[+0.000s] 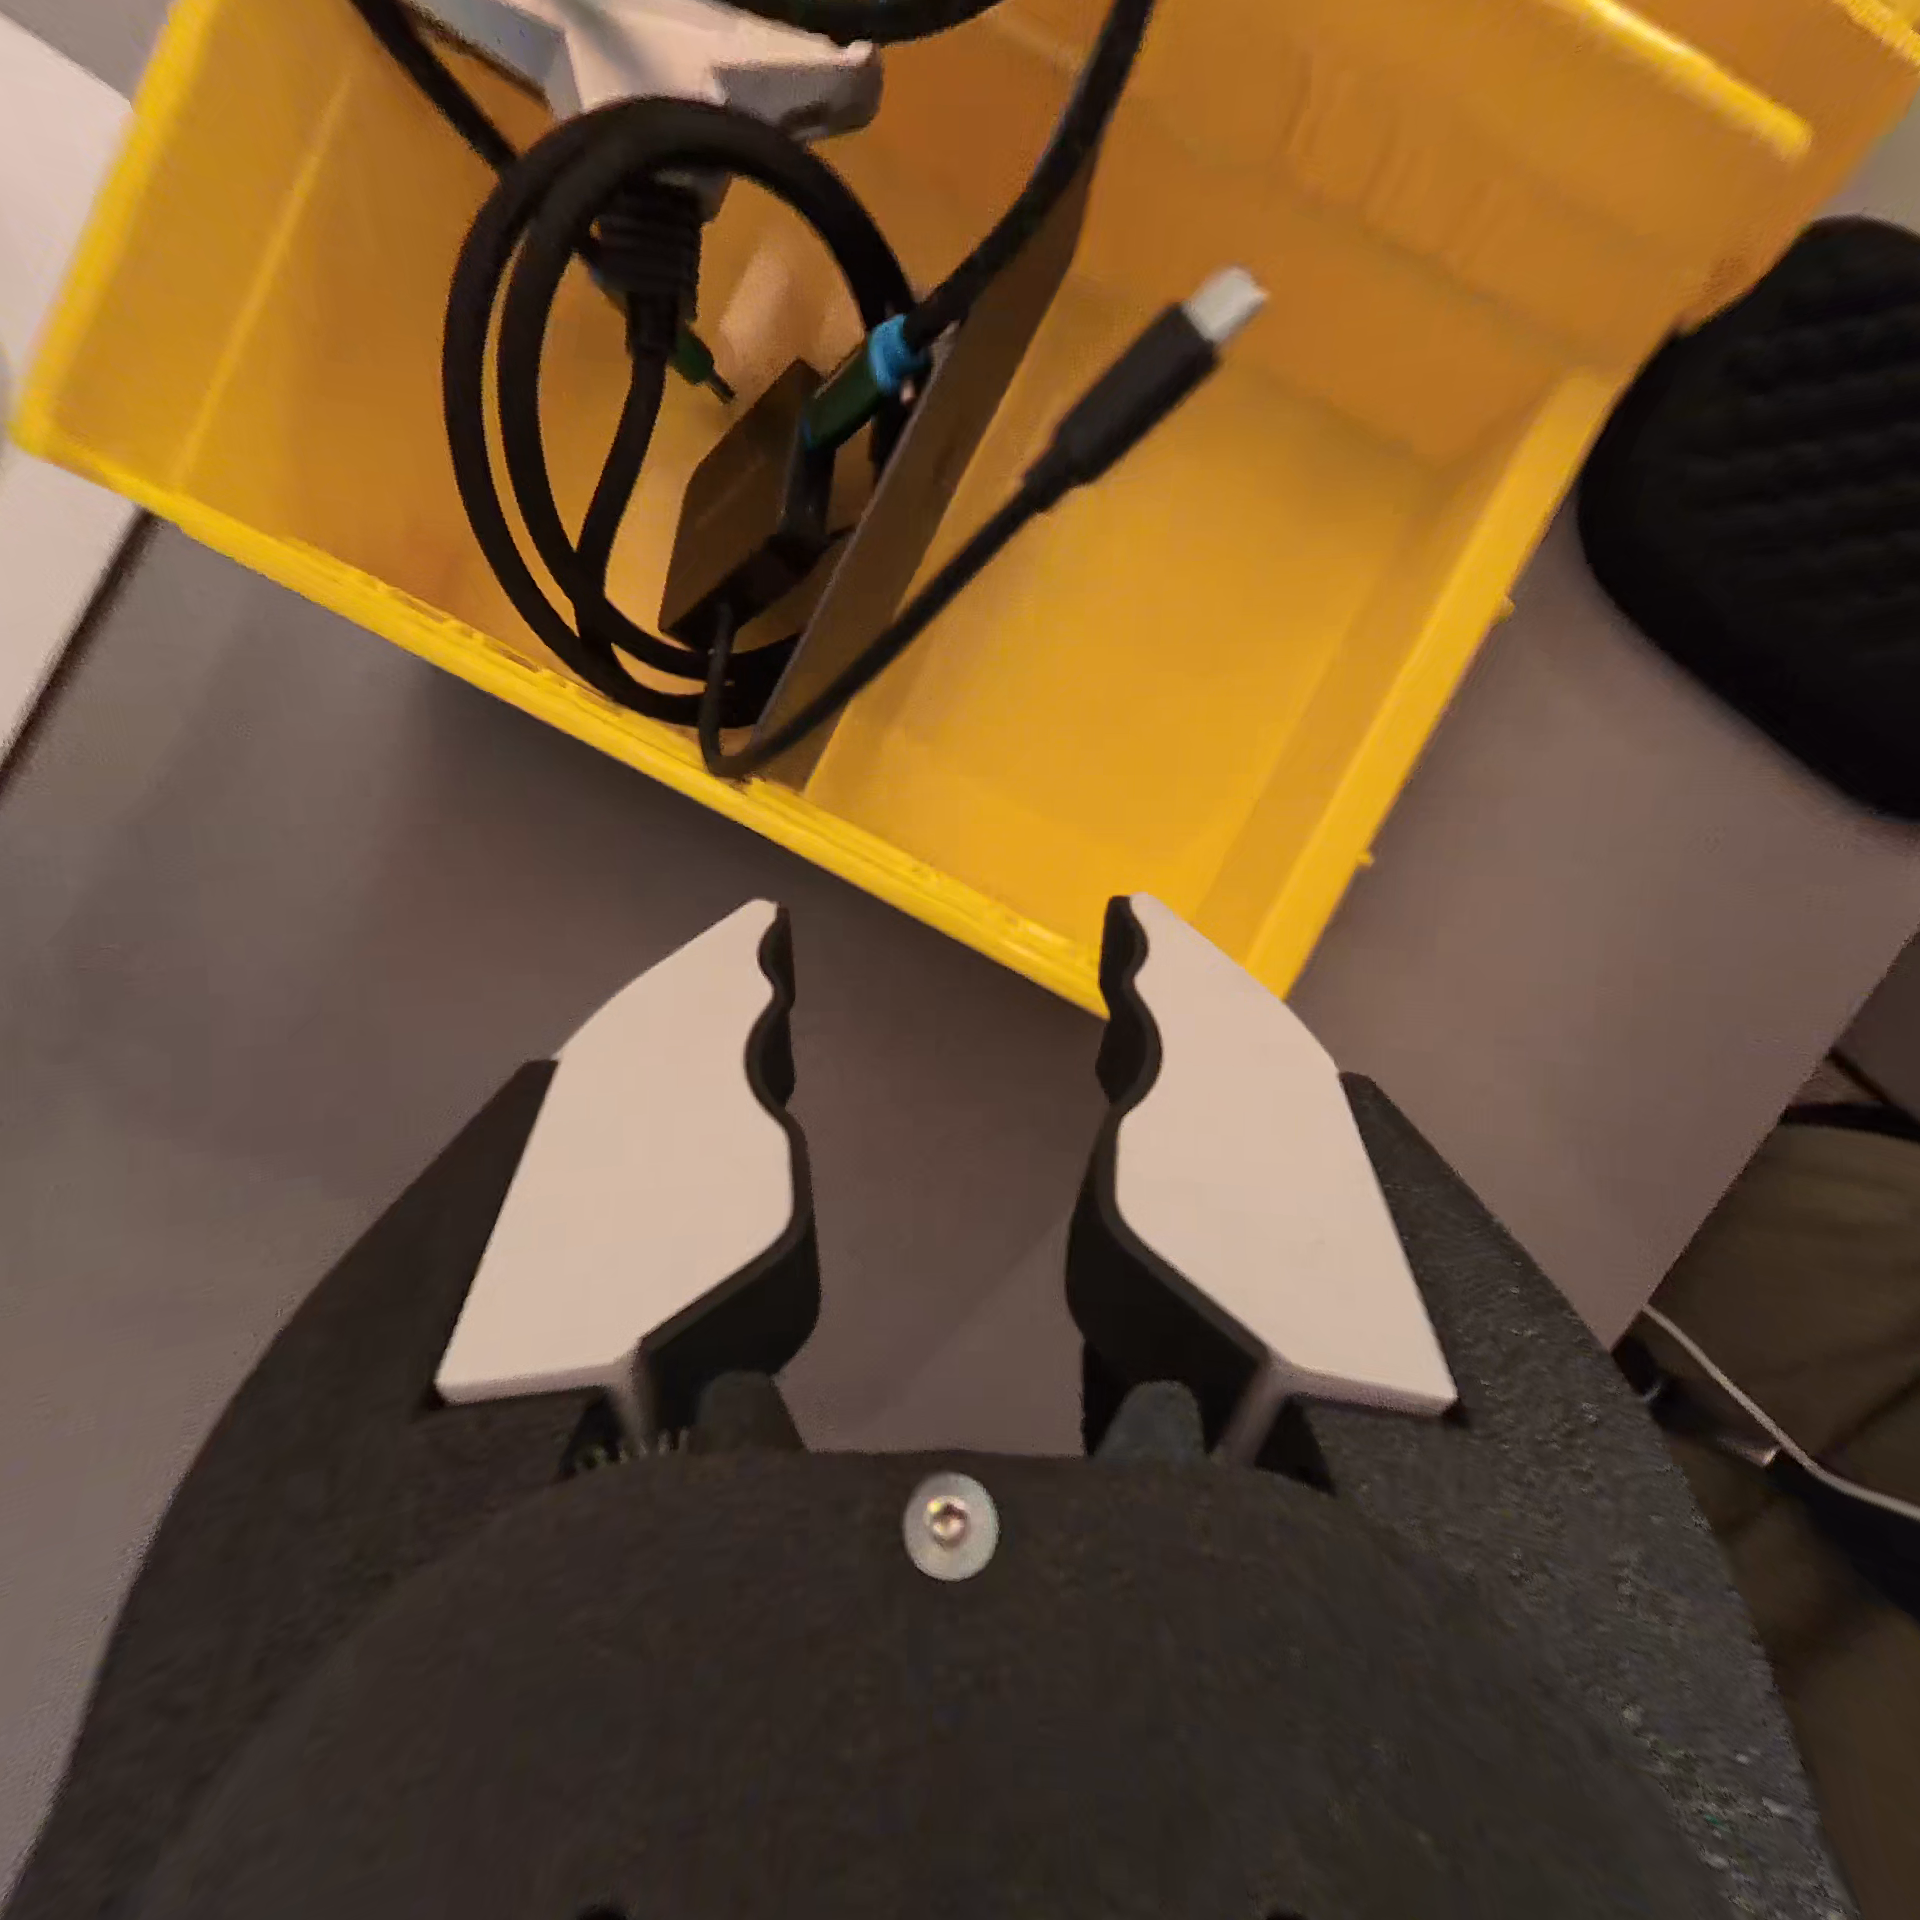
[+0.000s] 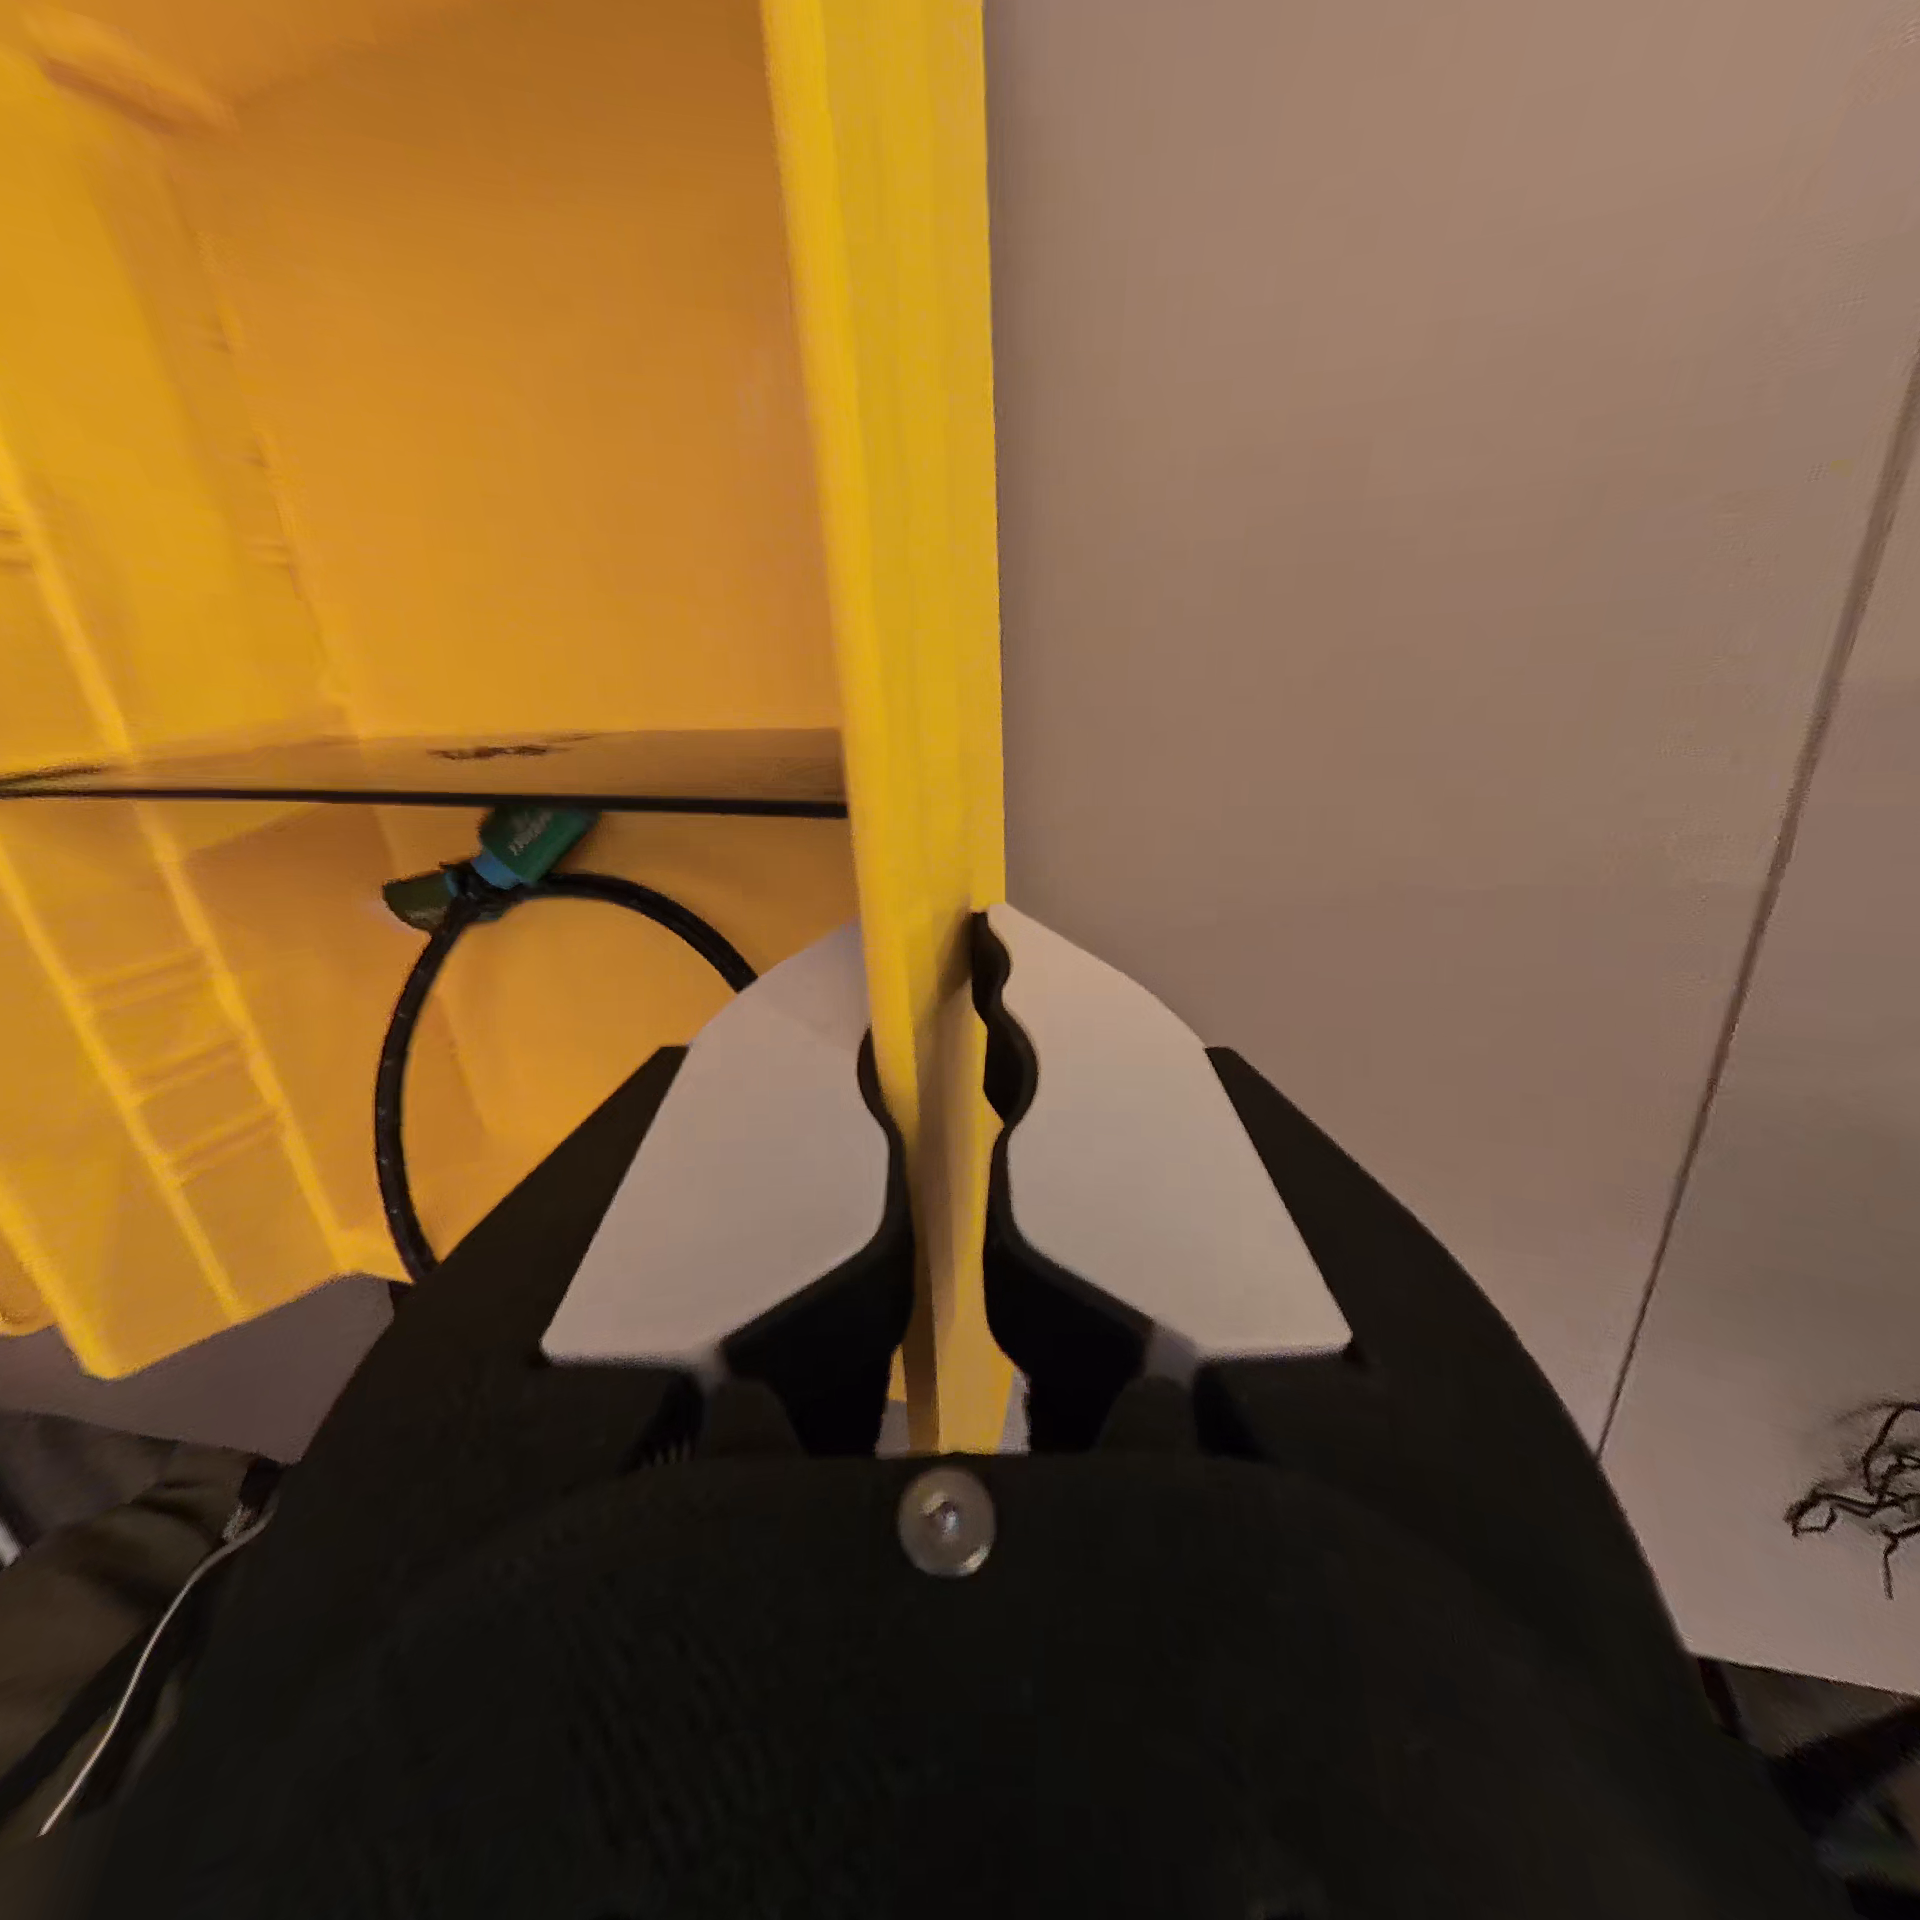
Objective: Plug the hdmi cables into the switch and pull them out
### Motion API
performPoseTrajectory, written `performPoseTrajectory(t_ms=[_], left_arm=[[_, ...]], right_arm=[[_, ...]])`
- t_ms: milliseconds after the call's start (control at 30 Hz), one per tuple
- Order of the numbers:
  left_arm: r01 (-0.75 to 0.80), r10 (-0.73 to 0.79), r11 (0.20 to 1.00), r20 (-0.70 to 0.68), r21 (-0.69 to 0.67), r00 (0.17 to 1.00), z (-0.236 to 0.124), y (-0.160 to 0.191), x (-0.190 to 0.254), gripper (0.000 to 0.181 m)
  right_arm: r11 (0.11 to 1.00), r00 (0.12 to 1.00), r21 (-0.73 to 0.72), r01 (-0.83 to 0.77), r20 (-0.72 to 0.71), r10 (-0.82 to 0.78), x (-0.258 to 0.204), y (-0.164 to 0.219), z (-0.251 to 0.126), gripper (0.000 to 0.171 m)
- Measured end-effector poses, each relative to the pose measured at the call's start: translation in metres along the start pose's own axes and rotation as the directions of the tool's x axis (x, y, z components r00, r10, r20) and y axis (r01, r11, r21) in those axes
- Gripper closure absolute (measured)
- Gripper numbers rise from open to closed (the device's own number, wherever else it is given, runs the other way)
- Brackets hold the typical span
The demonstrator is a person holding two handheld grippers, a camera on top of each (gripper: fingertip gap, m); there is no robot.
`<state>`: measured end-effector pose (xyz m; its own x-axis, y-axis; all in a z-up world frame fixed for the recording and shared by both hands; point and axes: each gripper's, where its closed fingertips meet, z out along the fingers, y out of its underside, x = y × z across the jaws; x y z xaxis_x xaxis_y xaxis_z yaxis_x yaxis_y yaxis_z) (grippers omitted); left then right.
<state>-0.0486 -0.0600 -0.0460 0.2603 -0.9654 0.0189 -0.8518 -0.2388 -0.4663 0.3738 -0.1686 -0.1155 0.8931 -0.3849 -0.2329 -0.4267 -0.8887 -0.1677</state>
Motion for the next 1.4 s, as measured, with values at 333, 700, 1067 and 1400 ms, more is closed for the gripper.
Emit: performPoseTrajectory(t_ms=[333,700,1067,1400], left_arm=[[0.272,-0.303,0.938,-0.128,-0.217,0.944,0.051,0.017,-0.002,0.109],[0.328,-0.484,0.784,-0.189,-0.528,0.854,0.065,0.018,-0.011,0.132],[0.517,-0.650,0.682,-0.106,-0.518,0.752,0.032,0.055,-0.080,0.166],[0.796,-0.846,0.508,-0.017,-0.329,0.533,-0.022,0.152,-0.162,0.160]], right_arm=[[0.999,0.995,-0.033,0.033,0.091,-0.030,-0.021,0.021,0.016,0.156],[0.989,0.990,-0.057,0.139,-0.017,-0.140,-0.018,0.011,0.015,0.164],[0.976,0.978,-0.066,0.208,-0.007,-0.209,-0.043,-0.004,0.024,0.164],[0.983,0.978,-0.060,0.173,0.130,-0.164,-0.093,-0.016,0.036,0.161]])
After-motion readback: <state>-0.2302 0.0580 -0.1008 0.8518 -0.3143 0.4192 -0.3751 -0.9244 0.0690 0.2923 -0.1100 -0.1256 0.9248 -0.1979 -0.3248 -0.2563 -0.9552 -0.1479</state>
